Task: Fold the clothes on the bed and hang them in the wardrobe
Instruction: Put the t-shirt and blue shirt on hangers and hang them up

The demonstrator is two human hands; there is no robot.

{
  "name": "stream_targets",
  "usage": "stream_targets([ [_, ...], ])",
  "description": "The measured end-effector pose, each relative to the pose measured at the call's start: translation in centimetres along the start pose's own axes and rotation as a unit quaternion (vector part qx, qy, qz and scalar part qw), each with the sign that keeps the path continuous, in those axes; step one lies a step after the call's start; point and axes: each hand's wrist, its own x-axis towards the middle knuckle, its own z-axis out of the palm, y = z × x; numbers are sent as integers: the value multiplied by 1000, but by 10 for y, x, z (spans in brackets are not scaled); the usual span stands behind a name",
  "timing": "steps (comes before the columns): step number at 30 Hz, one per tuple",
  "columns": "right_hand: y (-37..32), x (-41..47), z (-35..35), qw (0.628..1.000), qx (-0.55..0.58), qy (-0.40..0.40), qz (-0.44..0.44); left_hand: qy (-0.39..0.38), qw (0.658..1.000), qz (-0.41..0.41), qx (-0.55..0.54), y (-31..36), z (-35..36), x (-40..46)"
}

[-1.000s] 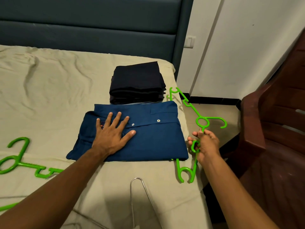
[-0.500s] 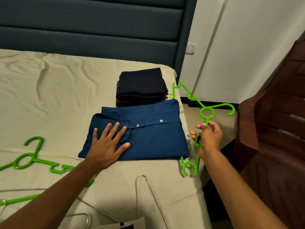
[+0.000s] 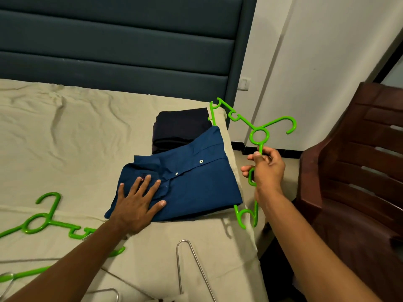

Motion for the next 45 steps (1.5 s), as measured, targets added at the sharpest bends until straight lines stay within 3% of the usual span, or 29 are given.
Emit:
stream_targets([
  [14, -132, -33, 54, 988, -74, -79, -113, 59, 997, -1, -57, -21, -73, -40],
  [24, -242, -54, 48, 963, -145, -105, -202, 157, 981, 46, -100, -15, -183, -55],
  [32, -316, -69, 5, 946, -201, -57, -247, 246, 952, 128, -127, 29, -275, -85],
  [38, -362, -79, -48, 934, -238, -27, -263, 261, 941, 178, -120, 77, -328, -111],
  [45, -389, -95, -126, 886, -310, -3, -346, 303, 915, 231, -129, 163, -383, -117],
])
